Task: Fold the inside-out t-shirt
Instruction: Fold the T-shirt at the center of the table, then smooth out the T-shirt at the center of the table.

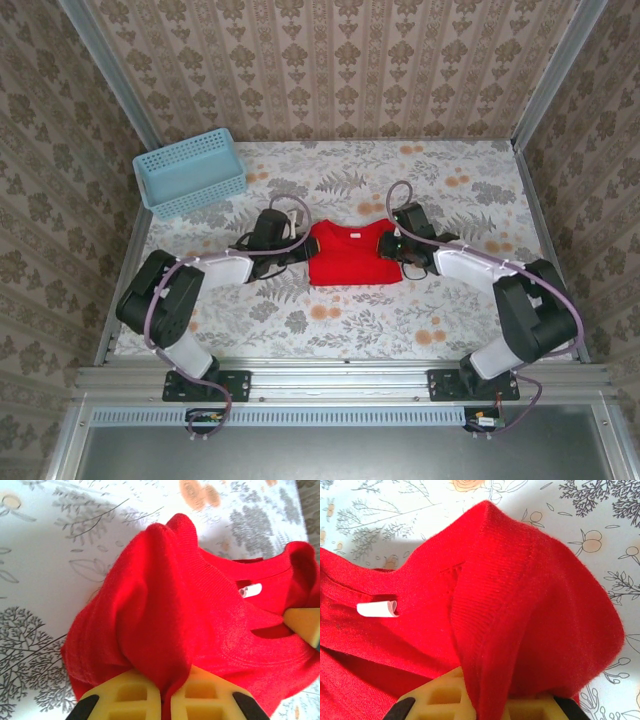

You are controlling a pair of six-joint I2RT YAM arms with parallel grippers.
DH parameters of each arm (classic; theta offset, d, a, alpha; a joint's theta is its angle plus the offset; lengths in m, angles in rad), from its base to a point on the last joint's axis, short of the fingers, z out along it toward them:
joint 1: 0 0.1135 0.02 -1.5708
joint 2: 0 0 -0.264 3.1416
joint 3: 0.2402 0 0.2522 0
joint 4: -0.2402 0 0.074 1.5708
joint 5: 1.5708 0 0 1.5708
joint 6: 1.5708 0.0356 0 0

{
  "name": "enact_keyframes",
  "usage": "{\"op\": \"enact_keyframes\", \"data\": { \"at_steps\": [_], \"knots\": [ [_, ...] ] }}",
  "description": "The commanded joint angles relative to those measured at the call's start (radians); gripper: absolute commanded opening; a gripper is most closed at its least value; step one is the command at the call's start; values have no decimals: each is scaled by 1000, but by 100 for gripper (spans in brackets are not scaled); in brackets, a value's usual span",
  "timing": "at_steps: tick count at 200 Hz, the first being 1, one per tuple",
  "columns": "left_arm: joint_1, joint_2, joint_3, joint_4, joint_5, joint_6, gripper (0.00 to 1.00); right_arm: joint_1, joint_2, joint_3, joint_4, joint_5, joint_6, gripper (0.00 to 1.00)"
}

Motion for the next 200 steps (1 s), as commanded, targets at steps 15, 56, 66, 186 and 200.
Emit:
{"op": "enact_keyframes", "data": {
  "at_steps": [15,56,66,186,200],
  "knots": [
    [22,34,40,-76,-68,-1,6,-14,53,54,-5,48,-30,11],
    [24,-57,124,-369,-212,32,37,-16,13,113,-136,103,-52,47],
    [22,-94,176,-499,-273,60,43,-16,-26,124,-180,133,-68,55],
    [-36,51,279,-380,-194,22,39,-33,181,268,-196,53,-79,44],
    [-13,96,274,-377,-203,16,37,-53,260,299,-191,50,-84,39]
  ]
}}
